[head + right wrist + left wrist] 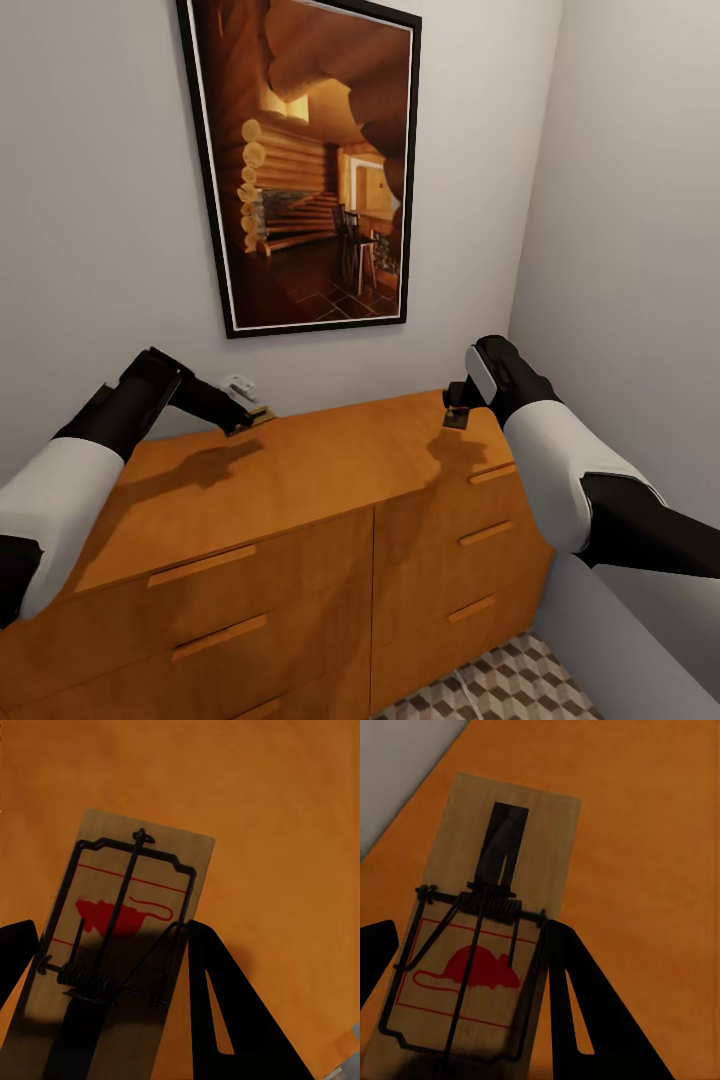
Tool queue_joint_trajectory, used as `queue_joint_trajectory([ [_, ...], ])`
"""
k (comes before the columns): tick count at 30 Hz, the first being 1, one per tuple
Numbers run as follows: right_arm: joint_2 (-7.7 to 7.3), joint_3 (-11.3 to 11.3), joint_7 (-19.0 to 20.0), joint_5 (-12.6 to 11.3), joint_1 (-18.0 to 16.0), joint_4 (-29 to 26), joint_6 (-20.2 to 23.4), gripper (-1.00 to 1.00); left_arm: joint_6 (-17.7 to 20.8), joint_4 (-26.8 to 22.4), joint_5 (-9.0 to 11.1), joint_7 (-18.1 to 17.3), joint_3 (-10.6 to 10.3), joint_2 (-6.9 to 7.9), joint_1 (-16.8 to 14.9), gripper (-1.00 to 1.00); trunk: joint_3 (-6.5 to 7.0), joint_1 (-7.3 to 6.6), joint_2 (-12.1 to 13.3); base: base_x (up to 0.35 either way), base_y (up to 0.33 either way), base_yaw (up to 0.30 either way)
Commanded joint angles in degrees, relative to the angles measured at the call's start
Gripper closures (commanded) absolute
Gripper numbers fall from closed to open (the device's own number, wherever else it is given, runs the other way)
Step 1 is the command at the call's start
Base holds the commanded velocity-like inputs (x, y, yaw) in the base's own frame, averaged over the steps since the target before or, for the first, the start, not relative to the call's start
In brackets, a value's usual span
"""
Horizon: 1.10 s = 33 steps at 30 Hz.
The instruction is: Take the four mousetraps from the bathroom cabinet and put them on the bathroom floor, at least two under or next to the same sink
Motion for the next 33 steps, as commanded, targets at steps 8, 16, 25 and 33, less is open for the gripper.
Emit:
queue_joint_trajectory([
  [8,0.15,-0.4,-0.1,-0.1,0.0,-0.1,0.1,1.0,4.1,-0.1,-3.7,-0.3,0.1,0.11,0.0,1.0,-0.07,0.0,0.0,0.0,0.0,0.0],
  [16,0.69,-0.4,0.0,-0.2,0.0,-0.1,0.1,1.0,11.6,-0.3,-6.4,5.2,5.2,0.27,0.0,1.0,-0.07,0.0,0.0,0.0,0.0,0.0],
  [25,0.86,-0.4,0.1,-0.2,0.0,-0.1,0.1,1.0,12.6,-2.5,-7.7,6.9,12.7,0.45,0.0,1.0,-0.07,0.0,0.0,0.0,0.0,0.0],
  [33,0.79,-0.4,0.1,-0.2,0.0,-0.1,0.1,1.0,12.6,-3.2,-10.4,7.0,13.2,0.32,0.0,1.0,-0.07,0.0,0.0,0.0,0.0,0.0],
])
